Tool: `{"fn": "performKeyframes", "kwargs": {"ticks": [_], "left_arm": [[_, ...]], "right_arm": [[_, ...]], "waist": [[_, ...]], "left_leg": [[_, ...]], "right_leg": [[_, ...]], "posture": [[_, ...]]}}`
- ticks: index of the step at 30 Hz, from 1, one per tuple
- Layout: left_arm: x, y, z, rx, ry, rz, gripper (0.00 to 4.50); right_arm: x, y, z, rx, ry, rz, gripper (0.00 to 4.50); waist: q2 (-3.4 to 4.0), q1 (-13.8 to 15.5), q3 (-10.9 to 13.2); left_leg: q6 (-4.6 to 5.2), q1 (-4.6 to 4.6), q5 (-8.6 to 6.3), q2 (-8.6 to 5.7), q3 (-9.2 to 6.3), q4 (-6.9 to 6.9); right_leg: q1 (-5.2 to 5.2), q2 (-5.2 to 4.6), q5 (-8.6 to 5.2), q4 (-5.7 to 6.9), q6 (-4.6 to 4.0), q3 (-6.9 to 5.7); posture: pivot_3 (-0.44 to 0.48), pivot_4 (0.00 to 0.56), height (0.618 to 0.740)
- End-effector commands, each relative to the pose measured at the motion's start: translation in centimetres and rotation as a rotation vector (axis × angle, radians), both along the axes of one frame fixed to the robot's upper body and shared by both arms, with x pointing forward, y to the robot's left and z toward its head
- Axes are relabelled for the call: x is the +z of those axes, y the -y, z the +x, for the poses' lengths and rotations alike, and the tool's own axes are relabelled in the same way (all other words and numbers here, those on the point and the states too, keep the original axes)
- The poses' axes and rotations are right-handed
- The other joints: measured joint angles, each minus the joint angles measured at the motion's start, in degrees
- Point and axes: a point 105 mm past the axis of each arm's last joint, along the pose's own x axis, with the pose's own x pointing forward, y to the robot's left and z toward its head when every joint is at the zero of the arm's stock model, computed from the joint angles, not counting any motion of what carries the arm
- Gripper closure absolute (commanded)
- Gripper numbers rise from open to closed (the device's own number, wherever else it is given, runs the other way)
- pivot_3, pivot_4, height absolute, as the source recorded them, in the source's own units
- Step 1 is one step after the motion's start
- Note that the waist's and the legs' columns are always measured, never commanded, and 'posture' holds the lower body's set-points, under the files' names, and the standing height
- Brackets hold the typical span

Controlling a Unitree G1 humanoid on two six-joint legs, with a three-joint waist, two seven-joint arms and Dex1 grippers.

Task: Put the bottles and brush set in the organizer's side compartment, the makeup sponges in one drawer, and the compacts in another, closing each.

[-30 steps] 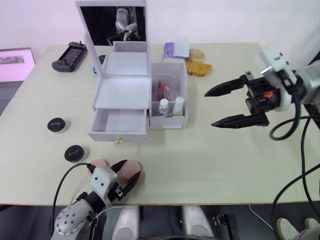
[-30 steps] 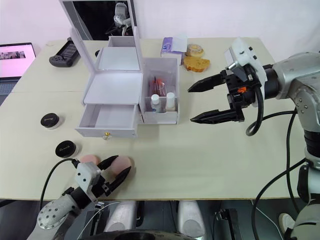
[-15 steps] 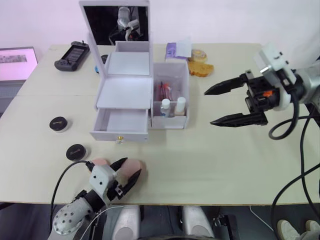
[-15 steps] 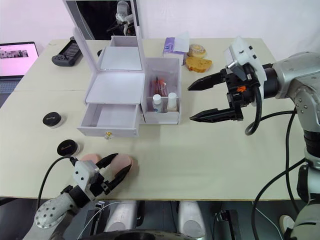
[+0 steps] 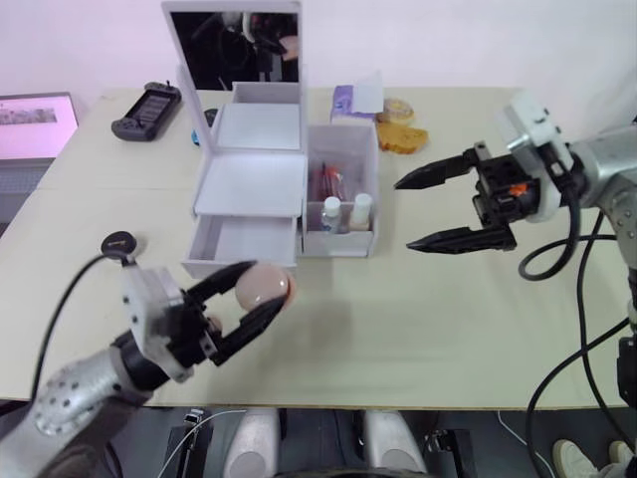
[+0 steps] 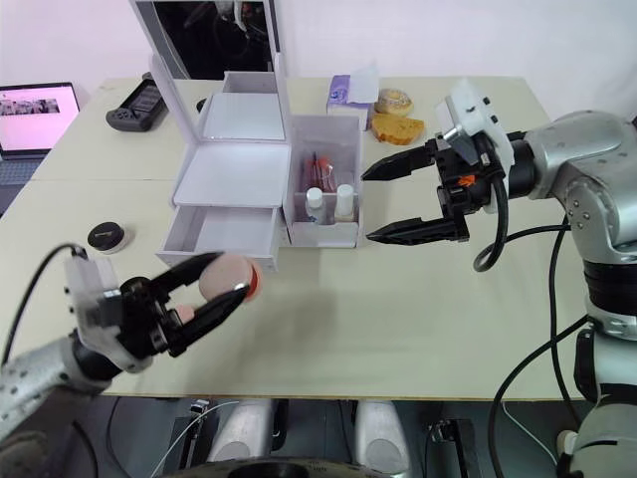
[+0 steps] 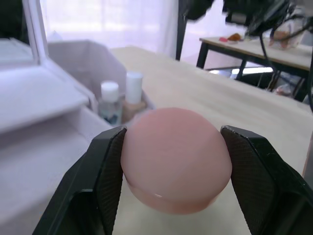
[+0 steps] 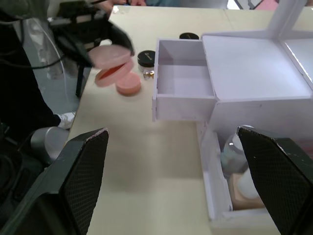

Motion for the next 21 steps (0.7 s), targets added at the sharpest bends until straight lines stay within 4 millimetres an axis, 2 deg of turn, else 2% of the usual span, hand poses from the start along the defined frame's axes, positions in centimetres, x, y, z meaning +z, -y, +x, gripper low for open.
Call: {"fn": "performKeyframes", "kwargs": {"ticks": [1, 4, 8, 16, 21], "left_arm": [[2.2, -1.3, 0.9, 0.035, 0.019, -0.004, 1.91], [3.5, -2.3, 2.0, 0.075, 0.033, -0.01, 1.91], [3.8, -3.5, 3.7, 0.118, 0.015, 0.083, 1.91], [2.4, -5.8, 5.3, 0.215, -0.058, 0.231, 1.91], [1.7, -6.2, 6.0, 0.254, -0.059, 0.24, 1.91]], "right_arm": [[1.0, -0.1, -0.3, 0.016, 0.05, 0.021, 0.0], [1.0, 0.0, -0.2, 0.012, 0.055, 0.023, 0.0], [0.9, 0.0, -0.3, 0.001, 0.061, 0.032, 0.0], [0.8, 0.1, -0.5, -0.018, 0.064, 0.039, 0.0], [0.9, 0.1, -0.7, -0.024, 0.068, 0.046, 0.0]], "waist": [[0.01, -0.03, 0.0], [0.01, -0.32, 0.0], [0.0, -0.18, 0.01], [0.01, -0.26, 0.01], [0.01, -0.18, 0.01]], "left_leg": [[0.0, 0.01, 0.0, 0.0, 0.0, -0.01], [0.0, 0.02, 0.0, 0.0, 0.01, -0.04], [0.0, 0.03, 0.0, 0.0, -0.02, -0.05], [0.0, 0.02, 0.0, 0.0, -0.03, -0.1], [0.0, 0.01, 0.0, 0.0, -0.02, -0.1]], "right_leg": [[0.01, 0.0, 0.01, 0.0, 0.02, 0.0], [0.0, 0.01, 0.02, -0.01, 0.03, 0.0], [0.0, 0.06, 0.01, 0.02, 0.03, -0.01], [-0.04, 0.08, 0.01, 0.02, 0.03, 0.0], [-0.03, 0.07, -0.01, 0.0, -0.02, 0.0]], "posture": [[0.0, 0.15, 0.74], [0.0, 0.15, 0.74], [0.0, 0.15, 0.74], [0.0, 0.15, 0.74], [0.0, 0.15, 0.74]]}}
